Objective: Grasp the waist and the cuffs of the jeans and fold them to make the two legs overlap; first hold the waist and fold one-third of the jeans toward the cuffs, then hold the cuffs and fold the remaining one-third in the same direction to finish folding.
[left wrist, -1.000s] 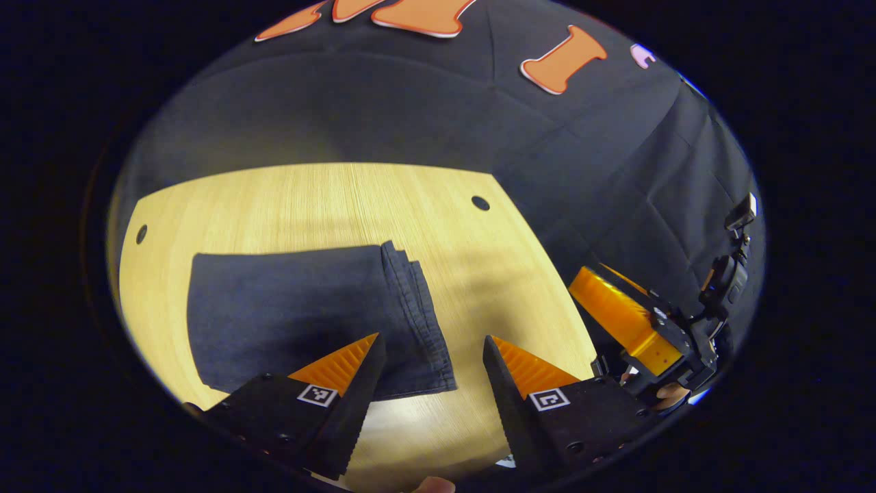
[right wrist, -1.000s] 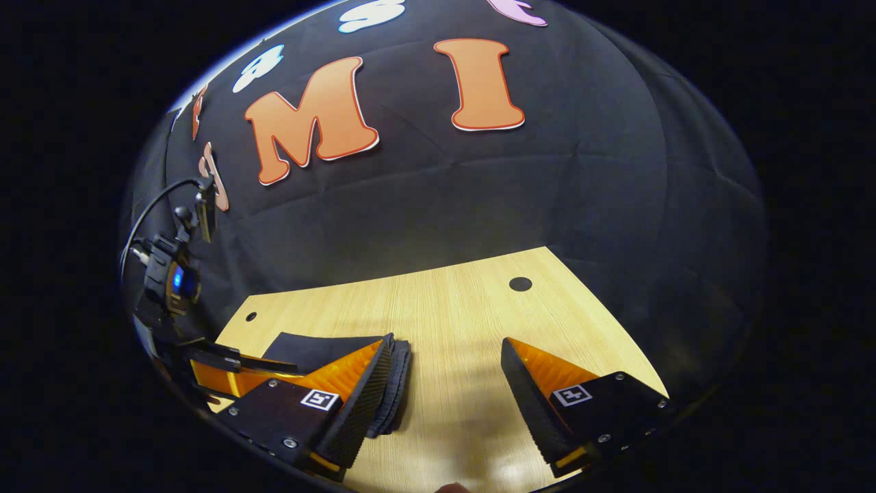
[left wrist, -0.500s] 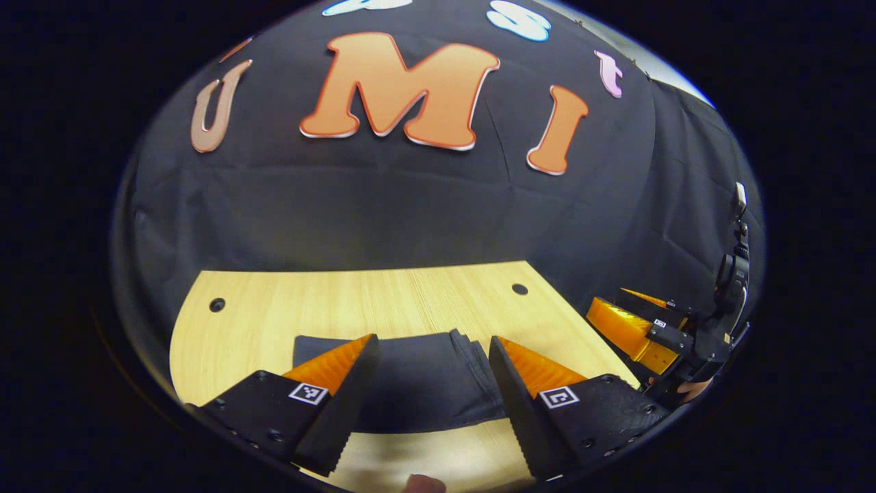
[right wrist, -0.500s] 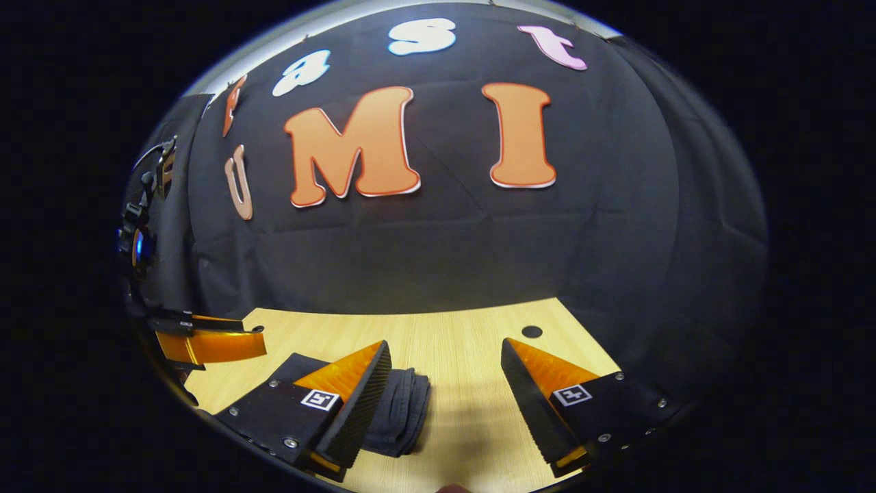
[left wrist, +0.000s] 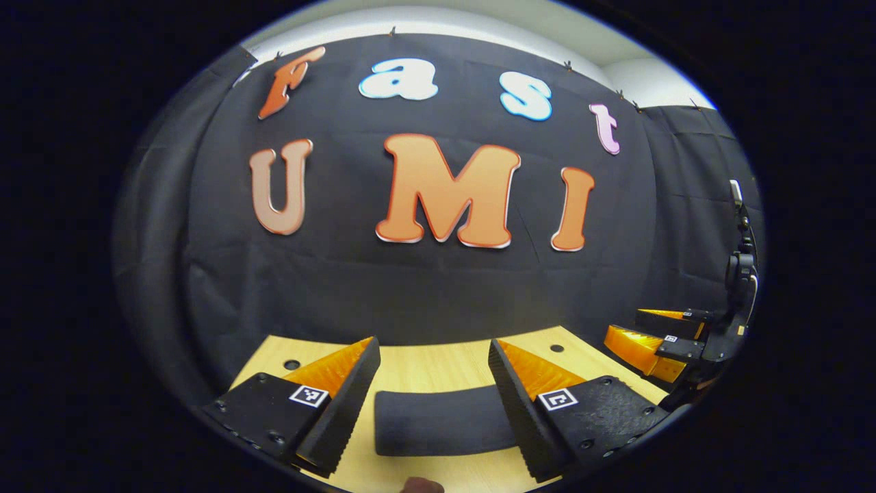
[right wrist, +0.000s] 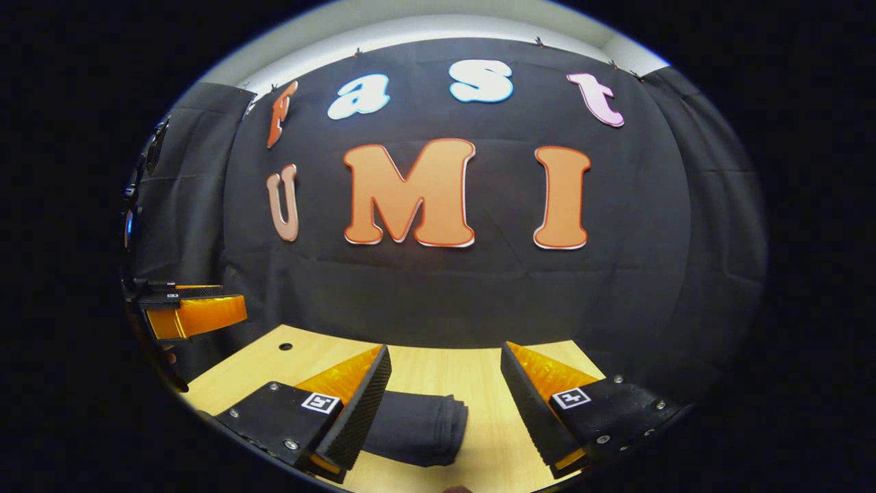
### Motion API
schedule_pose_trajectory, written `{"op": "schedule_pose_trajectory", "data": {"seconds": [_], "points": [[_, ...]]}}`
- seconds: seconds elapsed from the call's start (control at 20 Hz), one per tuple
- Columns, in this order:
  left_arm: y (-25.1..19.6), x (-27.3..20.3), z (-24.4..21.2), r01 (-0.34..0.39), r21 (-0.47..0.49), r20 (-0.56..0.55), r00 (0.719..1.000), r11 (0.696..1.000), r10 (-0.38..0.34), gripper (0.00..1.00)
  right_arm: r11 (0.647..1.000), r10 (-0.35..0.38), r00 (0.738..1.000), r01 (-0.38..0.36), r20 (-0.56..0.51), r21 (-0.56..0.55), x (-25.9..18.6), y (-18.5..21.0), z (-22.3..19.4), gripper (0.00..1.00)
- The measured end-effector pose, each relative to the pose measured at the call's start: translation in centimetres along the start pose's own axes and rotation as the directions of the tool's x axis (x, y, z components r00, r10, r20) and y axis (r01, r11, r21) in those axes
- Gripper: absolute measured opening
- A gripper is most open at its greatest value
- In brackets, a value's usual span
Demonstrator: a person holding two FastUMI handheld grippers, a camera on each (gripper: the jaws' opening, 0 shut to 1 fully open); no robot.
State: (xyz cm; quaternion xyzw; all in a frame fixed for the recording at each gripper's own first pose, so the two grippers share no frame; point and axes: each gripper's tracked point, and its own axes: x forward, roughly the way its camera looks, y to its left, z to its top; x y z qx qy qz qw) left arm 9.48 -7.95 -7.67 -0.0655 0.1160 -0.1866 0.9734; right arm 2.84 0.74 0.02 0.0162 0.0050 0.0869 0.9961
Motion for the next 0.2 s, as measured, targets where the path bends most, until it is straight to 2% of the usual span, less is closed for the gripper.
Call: {"op": "schedule_pose_trajectory", "data": {"seconds": [0.2], "points": [[1.7,-3.0,1.4,-0.027,-0.024,0.071,0.997,0.999,0.028,0.95,0.999,0.042,0.998,-0.041,0.042,-0.017,-1.5,3.2,1.1,0.98]]}}
